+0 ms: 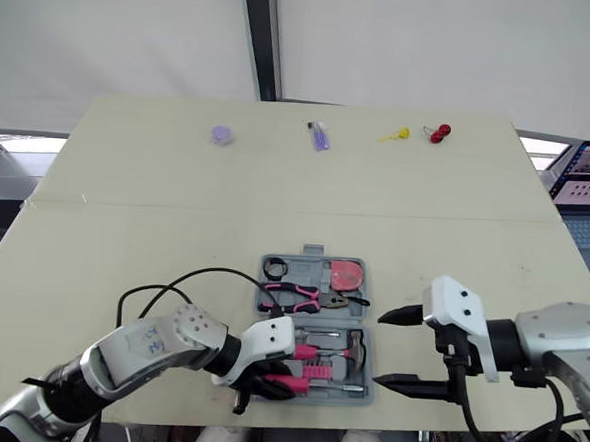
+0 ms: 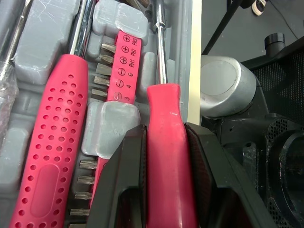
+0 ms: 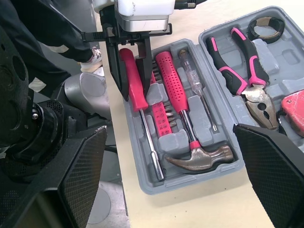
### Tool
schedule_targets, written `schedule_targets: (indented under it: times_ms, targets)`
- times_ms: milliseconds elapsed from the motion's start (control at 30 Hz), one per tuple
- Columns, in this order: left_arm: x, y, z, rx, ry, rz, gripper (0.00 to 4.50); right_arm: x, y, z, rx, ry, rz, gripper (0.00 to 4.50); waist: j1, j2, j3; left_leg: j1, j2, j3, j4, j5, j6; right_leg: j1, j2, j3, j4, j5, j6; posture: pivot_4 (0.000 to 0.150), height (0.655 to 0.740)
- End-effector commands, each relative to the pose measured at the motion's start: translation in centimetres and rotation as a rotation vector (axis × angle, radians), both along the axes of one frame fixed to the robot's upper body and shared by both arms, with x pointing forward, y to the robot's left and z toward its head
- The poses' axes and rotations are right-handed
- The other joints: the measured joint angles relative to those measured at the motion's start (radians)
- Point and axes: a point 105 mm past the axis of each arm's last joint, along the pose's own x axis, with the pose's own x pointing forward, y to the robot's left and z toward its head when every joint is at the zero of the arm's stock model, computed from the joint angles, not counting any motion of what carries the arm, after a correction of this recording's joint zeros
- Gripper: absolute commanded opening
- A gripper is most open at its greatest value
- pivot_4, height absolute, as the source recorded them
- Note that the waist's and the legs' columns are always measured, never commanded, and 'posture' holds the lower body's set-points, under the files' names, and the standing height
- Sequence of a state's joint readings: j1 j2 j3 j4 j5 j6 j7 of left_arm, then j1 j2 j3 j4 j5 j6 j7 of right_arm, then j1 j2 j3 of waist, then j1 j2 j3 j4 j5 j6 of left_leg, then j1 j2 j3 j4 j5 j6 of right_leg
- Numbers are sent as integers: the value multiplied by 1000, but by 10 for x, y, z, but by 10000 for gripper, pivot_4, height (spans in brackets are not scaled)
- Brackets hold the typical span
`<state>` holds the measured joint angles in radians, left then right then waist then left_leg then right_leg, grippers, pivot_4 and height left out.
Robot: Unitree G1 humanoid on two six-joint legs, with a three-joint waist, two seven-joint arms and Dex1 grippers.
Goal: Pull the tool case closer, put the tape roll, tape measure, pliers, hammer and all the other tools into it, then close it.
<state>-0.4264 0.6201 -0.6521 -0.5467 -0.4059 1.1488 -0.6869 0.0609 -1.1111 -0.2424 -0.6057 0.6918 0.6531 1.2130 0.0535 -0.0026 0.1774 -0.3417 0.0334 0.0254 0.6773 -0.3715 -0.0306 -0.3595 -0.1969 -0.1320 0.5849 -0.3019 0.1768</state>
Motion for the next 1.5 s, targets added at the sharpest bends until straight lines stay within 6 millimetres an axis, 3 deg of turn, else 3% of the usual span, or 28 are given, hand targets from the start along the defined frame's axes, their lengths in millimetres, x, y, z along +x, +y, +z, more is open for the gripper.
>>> schedule_targets:
  times_ms: [33, 67, 300, 500, 733, 833, 933, 1067, 1267, 1500]
  targets:
    - [-4, -4, 3, -13, -18, -36, 24548, 1, 2, 6, 13, -43, 8, 45000, 0, 0, 0, 0, 0, 0, 0, 0, 0, 0, 0, 0, 0, 0, 0, 1500, 7400]
    - [-4, -4, 3, -13, -19, -38, 29006, 1, 2, 6, 13, -43, 8, 45000, 1, 0, 0, 0, 0, 0, 0, 0, 0, 0, 0, 0, 0, 0, 0, 1500, 7400]
    - [-6, -1, 5, -12, -19, -42, 29006, 0, 3, 7, 15, -40, 12, 45000, 0, 0, 0, 0, 0, 0, 1, 0, 0, 0, 0, 0, 0, 0, 0, 1500, 7400]
    - [-3, 6, 17, -24, -28, -41, 29006, 0, 3, 8, 20, -38, 16, 45000, 0, 0, 0, 0, 0, 0, 1, 0, 0, 0, 0, 0, 0, 0, 0, 1500, 7400]
    - [4, 14, 49, -235, -68, -76, 29006, 3, 2, 11, 20, -49, 14, 45000, -2, 0, 0, -1, 0, 0, 2, 0, 0, 0, 0, 0, 0, 0, 0, 1500, 7400]
    - [3, 14, 64, -409, -89, -97, 29006, 4, 1, 11, 14, -49, 13, 45000, -3, 0, 0, -1, 0, 0, 1, 0, 0, 0, 0, 0, 0, 0, 0, 1500, 7400]
    - [-9, 16, 69, -567, -119, -186, 20236, 6, 0, 10, 11, -49, 11, 45000, -3, 0, 0, -1, 0, 0, 1, 0, 1, 0, 0, 0, 0, 0, 0, 1500, 7400]
    - [-11, 27, 27, -483, -201, -258, 481, 7, -1, 8, 3, -49, 5, 45000, -2, 1, -1, -1, 0, 0, 2, -1, 1, 0, 0, 0, 0, 0, 0, 1500, 7400]
    - [1, 27, 1, -477, -276, -222, 481, 8, -2, 8, -4, -53, -3, 45000, 1, 1, -1, -2, 0, 0, 3, -1, 1, 0, 0, -1, 0, 1, 0, 1500, 7400]
    - [1, 22, -11, -480, -300, -222, 481, 8, -2, 10, -3, -55, -3, 45000, -2, 1, -1, -2, 0, 0, 3, -1, 2, 0, 0, -1, 0, 1, 0, 1500, 7400]
